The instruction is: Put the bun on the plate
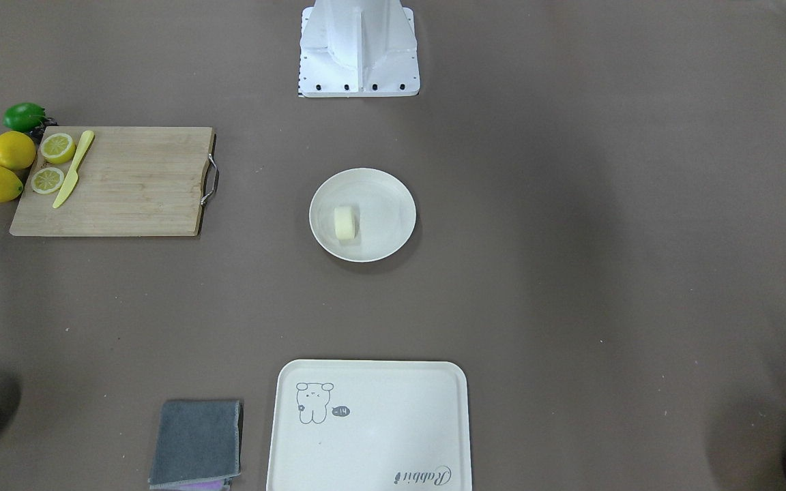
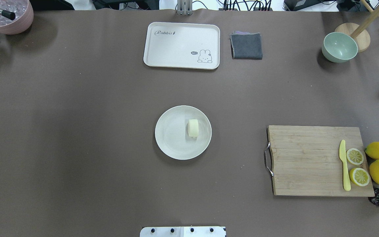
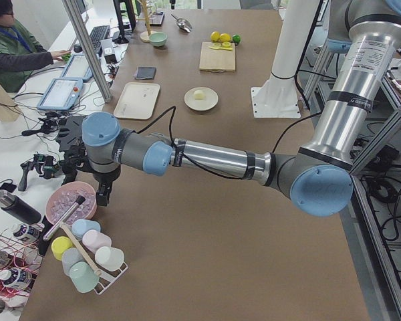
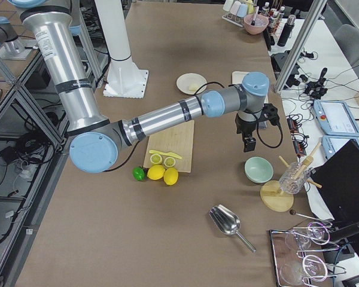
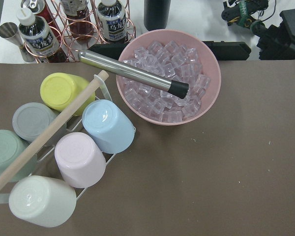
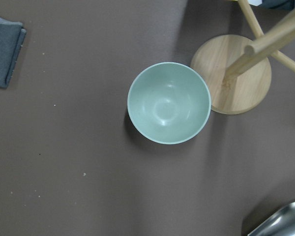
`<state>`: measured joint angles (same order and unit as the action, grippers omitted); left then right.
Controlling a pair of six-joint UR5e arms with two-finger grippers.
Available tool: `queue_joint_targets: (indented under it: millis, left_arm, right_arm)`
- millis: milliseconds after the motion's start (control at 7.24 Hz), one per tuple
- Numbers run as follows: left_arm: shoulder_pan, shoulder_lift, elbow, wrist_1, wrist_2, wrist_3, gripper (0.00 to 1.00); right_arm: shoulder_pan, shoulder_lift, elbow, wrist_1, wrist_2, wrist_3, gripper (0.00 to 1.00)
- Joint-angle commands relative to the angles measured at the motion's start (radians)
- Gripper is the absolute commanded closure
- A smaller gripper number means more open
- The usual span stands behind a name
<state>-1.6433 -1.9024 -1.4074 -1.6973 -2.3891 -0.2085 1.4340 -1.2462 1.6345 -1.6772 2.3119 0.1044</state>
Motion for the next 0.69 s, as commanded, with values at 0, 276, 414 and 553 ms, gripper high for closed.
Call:
queue_joint_targets:
  millis: [0,276,414,553]
  left_arm:
    - [-0.006,0.002,0.004,0.044,0.002,-0.031,0.02]
    - [0.003,0.003,0.016,0.045,0.008,-0.032,0.02]
    - [0.005,0.003,0.016,0.045,0.01,-0.046,0.02]
    - [0.01,0.002,0.016,0.045,0.008,-0.08,0.02]
  right_arm:
    - [0.026,-0.031,0.002,-0.022,-0.005,0.0,0.0]
    - [0.039,-0.039,-0.001,-0.021,-0.012,0.003,0.0]
    - [0.04,-0.041,-0.004,-0.021,-0.012,0.009,0.0]
    - [0.04,-0.041,-0.008,-0.021,-0.011,0.011,0.0]
